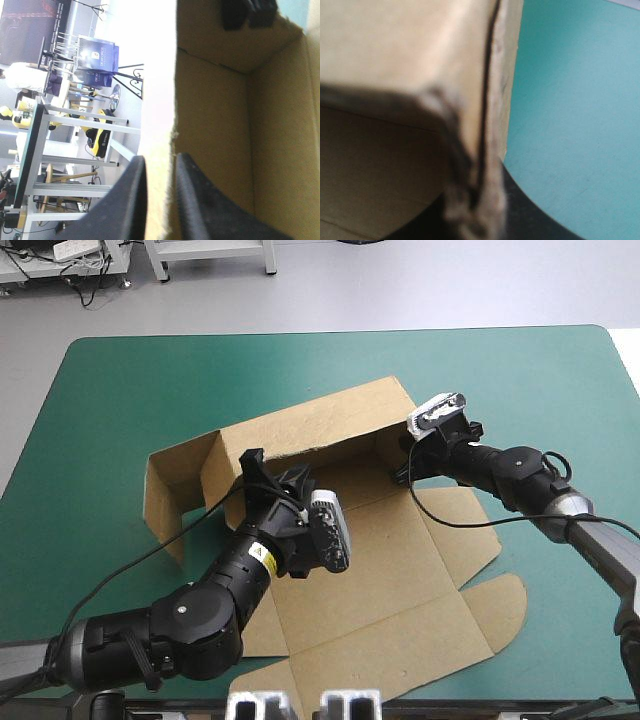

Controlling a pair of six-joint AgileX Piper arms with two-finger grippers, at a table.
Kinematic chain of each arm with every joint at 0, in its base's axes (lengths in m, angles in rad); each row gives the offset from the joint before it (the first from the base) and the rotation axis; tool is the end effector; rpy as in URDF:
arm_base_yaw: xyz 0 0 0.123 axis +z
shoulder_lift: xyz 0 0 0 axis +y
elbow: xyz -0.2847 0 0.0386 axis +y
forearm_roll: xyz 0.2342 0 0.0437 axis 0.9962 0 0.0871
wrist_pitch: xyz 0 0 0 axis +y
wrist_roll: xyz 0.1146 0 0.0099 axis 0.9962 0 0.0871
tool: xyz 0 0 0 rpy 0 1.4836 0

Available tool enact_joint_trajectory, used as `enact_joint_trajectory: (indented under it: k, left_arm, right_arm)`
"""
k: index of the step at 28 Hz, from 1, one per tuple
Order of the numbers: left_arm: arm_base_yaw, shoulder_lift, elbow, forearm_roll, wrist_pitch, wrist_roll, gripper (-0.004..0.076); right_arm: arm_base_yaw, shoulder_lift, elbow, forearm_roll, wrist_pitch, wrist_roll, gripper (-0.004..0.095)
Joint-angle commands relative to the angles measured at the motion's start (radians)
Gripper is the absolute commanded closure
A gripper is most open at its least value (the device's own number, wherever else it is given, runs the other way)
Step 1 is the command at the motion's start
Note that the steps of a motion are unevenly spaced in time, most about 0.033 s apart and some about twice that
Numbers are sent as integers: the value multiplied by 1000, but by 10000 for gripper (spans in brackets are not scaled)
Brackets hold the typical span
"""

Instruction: Fold the box

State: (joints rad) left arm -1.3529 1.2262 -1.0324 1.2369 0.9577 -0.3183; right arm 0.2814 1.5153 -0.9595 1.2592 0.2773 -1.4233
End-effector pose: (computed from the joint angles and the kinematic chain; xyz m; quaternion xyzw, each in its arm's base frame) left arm 0.1389 -0.2159 0.3641 0.5675 0.5846 0.2126 0.5394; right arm 0.3174 0.1231 0.2644 -0.2585 0.8293 0.1402 0.4751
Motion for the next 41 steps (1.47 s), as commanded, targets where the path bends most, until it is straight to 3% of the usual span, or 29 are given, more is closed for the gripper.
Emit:
enact_joint_trajectory:
  k: [1, 5, 8, 10, 12, 17, 22, 29, 34, 41]
  left_arm:
    - [13, -36, -126, 35, 7, -13, 715]
    - [166, -57, -262, -44, -47, -5, 713]
    - [392, -59, -360, -348, -75, 172, 713]
    - [569, -59, -387, -550, -80, 293, 713]
    - [686, -59, -390, -612, -87, 303, 713]
    - [921, -59, -390, -717, -122, 318, 713]
    - [1103, -59, -390, -871, -112, 437, 713]
    - [1350, -59, -386, -1137, -107, 553, 713]
    - [1442, -59, -384, -1300, -60, 603, 713]
    - [1450, -59, -384, -1372, -42, 639, 713]
  right_arm:
    - [-6, -37, -36, -145, 50, 146, 932]
    - [-6, -63, -36, -340, 48, 273, 932]
    - [-6, -90, -40, -485, 90, 397, 932]
    - [-14, -103, -72, -597, 199, 489, 932]
    - [-23, -107, -112, -673, 301, 560, 932]
    - [-44, -113, -244, -837, 553, 687, 932]
    - [-49, -113, -391, -976, 754, 778, 932]
    - [-49, -101, -553, -1104, 973, 847, 932]
    - [-49, -34, -601, -1152, 977, 913, 932]
    - [-49, 167, -696, -1150, 977, 942, 932]
